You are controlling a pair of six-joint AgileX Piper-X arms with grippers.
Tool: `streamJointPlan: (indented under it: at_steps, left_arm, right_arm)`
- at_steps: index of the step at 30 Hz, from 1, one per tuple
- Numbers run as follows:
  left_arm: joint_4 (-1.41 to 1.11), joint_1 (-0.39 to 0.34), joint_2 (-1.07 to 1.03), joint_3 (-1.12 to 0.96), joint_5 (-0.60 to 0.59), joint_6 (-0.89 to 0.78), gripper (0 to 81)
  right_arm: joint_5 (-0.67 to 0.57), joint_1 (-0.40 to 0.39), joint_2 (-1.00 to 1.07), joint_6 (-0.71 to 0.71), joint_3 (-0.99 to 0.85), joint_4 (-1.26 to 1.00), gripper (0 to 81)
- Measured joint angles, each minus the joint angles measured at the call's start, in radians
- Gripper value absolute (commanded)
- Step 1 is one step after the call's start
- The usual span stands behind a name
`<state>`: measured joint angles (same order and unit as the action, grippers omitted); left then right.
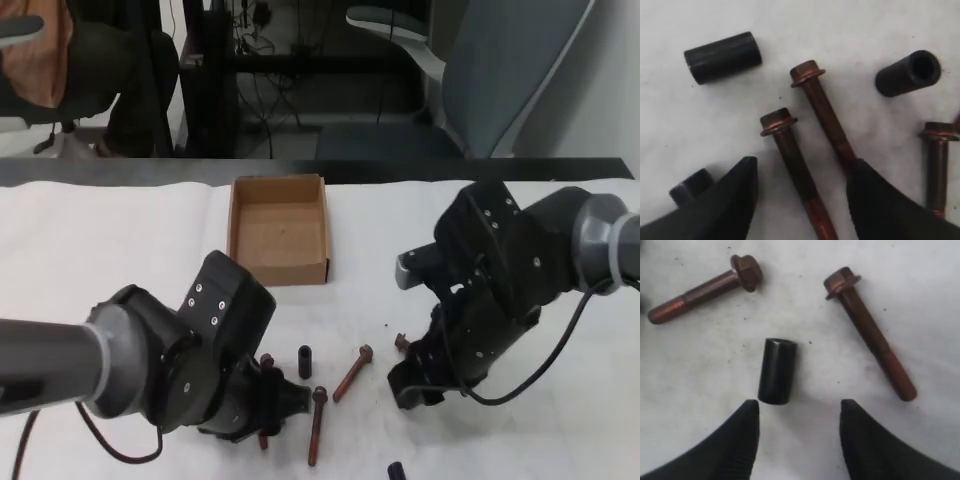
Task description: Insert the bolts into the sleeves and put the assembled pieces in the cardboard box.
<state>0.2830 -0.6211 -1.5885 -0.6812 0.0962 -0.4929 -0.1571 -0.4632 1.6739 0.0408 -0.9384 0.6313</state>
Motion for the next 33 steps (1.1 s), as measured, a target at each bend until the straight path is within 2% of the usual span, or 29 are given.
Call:
streamJointPlan:
  at_steps: [4,9,17,19,22,27,33]
  left_arm:
    - [-0.008,0.012,-0.007,0.000,-0.002,0.000,51.4]
    - [-0.013,0.033,-0.013,-0.004,-0.004,0.000,51.4]
    - [-0.017,0.060,-0.012,-0.004,0.012,0.000,51.4]
    - [-0.017,0.060,-0.012,-0.004,0.011,0.000,51.4]
    - [-0.017,0.061,-0.012,-0.004,0.001,-0.037,51.0]
    - [-0.020,0.062,-0.012,-0.004,-0.019,-0.150,38.4]
    - [-0.038,0.067,-0.041,-0.013,-0.078,-0.277,36.8]
  right_arm:
    - [-0.002,-0.022,0.000,0.005,-0.009,-0.021,47.2]
    - [0.004,-0.031,0.034,0.004,-0.015,-0.065,37.8]
    - [0.030,-0.032,0.126,0.004,-0.067,-0.091,36.5]
    - [0.036,-0.032,0.141,0.004,-0.086,-0.089,28.4]
    - [0.054,-0.032,0.163,-0.011,-0.116,-0.064,1.0]
    - [0.060,-0.032,0.170,-0.041,-0.133,-0.035,0.0]
    - [0.057,-0.032,0.170,-0.051,-0.133,-0.031,0.0]
